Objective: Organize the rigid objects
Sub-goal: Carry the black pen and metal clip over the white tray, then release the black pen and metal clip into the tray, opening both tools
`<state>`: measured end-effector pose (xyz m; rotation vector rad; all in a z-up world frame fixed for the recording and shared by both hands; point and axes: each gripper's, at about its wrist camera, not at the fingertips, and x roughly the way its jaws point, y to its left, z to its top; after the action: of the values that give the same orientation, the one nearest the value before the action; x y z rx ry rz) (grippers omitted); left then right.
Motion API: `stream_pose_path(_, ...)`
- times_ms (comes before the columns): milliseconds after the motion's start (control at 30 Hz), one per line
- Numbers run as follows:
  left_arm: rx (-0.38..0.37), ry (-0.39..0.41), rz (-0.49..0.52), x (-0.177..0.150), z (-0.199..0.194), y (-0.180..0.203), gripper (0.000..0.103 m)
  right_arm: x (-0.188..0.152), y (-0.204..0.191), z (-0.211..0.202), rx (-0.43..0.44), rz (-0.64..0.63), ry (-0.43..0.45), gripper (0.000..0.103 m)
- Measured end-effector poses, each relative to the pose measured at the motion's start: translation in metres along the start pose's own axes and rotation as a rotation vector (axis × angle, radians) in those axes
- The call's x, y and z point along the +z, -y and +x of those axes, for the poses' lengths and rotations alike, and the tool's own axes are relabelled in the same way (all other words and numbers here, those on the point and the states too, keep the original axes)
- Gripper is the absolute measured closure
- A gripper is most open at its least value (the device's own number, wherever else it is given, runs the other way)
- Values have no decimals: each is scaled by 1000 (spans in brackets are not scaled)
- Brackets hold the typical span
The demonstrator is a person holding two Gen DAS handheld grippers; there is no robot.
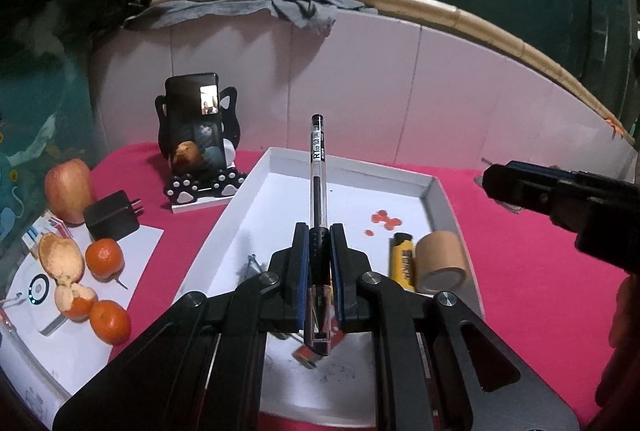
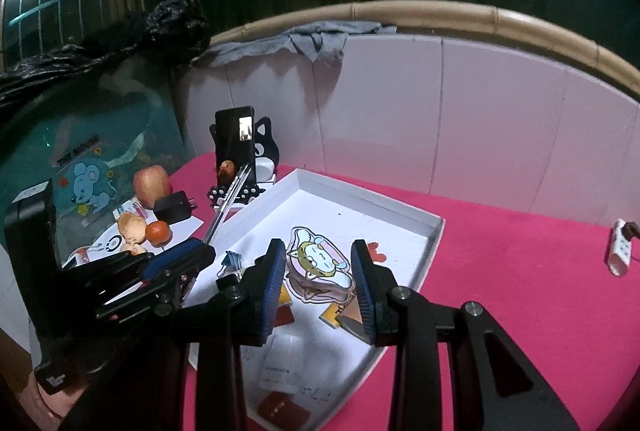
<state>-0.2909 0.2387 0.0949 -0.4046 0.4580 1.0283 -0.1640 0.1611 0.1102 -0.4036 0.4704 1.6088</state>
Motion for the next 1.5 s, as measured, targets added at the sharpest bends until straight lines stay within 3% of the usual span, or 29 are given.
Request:
stream_pose_path(700, 21, -95, 46, -7, 49, -4, 94, -13, 4, 56, 6, 58, -86, 70)
stream_pose_path(1267, 1, -169, 32, -11, 73, -7, 92, -23, 10, 73, 1, 83, -108, 69)
stream_pose_path(1300, 6, -168, 31, -11, 72, -7, 90, -23, 11, 72, 0, 85, -103, 64)
stream_pose_path(1333, 16, -163, 25, -10, 71, -8, 81, -23, 12, 70, -5, 88, -99, 48)
stream_pose_path(1367, 26, -158, 21, -10, 69, -8, 57, -24, 13, 68, -11, 94, -89, 37)
stream_pose_path(1400, 37, -151, 18, -9, 67, -9, 41, -23, 14, 65, -16, 98, -77, 17)
stream_pose_path(1433, 51, -137, 12, -8, 64, -10, 18, -23, 14, 61, -22, 99, -64, 14)
stream_pose_path(1500, 70, -115, 6, -7, 58, -10, 14, -23, 14, 55, -36, 86, -45, 14)
